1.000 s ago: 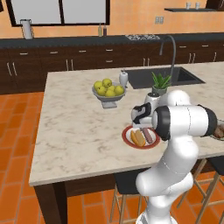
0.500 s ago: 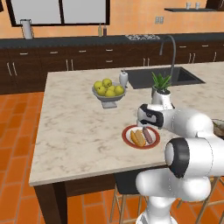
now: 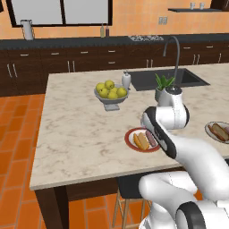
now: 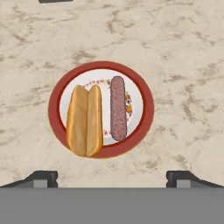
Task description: Place one bun and one sausage from the bowl on each plate.
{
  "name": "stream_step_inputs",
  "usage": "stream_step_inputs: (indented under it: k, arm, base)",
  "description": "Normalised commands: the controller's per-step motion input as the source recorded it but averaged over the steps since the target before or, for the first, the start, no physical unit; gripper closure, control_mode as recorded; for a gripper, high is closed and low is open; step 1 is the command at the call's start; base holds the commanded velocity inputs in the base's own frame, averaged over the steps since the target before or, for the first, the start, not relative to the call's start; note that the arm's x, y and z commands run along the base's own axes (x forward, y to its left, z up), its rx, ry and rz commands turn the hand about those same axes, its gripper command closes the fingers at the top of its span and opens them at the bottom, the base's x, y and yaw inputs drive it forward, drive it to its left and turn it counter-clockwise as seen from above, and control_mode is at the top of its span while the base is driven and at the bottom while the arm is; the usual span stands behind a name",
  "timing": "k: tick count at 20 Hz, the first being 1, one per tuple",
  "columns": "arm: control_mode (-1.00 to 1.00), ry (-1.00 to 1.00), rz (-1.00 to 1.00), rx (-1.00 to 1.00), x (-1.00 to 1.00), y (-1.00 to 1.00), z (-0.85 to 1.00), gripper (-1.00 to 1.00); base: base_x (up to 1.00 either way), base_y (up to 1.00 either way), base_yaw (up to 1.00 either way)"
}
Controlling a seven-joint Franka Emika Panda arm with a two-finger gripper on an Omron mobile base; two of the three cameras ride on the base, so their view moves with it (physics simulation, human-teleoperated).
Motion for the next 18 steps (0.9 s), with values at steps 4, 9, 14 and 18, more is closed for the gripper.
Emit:
stream_step_inputs:
  k: [4, 9, 14, 18]
  arm:
    - [-1.00, -0.03, 0.00, -0.01, -0.75, 0.00, 0.73, -1.00]
    - [-1.00, 0.00, 0.00, -0.02, -0.84, 0.07, 0.48, -1.00]
    - [-1.00, 0.00, 0.00, -0.02, -0.71, 0.07, 0.43, -1.00]
    - [-1.00, 0.00, 0.00, 0.00, -0.43, 0.00, 0.13, -1.00]
  base:
    - [0.00, 0.00, 0.00]
    - [0.00, 0.00, 0.00]
    - [0.00, 0.00, 0.00]
    - [0.00, 0.00, 0.00]
